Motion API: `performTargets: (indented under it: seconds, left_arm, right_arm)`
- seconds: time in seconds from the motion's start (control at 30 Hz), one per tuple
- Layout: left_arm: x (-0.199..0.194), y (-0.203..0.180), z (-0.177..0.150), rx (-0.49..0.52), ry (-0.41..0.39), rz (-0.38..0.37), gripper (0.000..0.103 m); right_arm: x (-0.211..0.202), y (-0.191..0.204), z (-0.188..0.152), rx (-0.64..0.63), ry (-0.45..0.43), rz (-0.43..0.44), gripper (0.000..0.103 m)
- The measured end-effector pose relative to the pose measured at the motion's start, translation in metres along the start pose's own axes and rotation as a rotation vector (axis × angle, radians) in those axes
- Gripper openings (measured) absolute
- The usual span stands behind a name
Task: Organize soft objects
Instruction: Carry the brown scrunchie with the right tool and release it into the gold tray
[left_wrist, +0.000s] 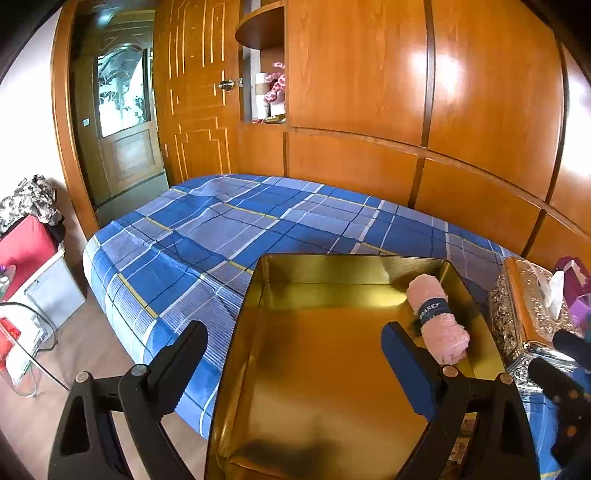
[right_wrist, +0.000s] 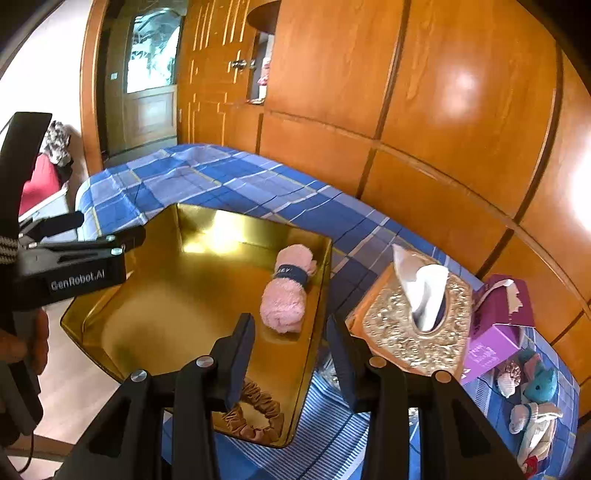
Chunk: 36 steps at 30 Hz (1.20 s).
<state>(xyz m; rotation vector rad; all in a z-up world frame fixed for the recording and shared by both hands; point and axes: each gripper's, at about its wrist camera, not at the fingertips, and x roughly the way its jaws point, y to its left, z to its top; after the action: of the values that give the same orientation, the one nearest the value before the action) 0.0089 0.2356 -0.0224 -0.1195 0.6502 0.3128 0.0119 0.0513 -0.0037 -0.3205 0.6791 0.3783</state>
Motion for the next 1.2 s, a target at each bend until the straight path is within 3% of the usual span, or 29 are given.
performTargets:
  seconds: [0.37,0.7,1.2]
  left_arm:
    - [-0.008,-0.017,-0.003,0.039,-0.010,-0.033,0.096]
    - [-0.010,-0.034,-0.010,0.078,0.000,-0.059,0.096]
    - [-0.027,-0.048,-0.007,0.096,-0.034,-0.091,0.096]
  right_arm:
    - [-0.025,-0.031,0.004,0.125,-0.091,-0.068,0.040]
    - [-0.039,-0.076,0.000,0.258,-0.121,-0.139,0.040]
    - [-0.052,-0.110,-0.007,0.315,-0.150,-0.197,0.040]
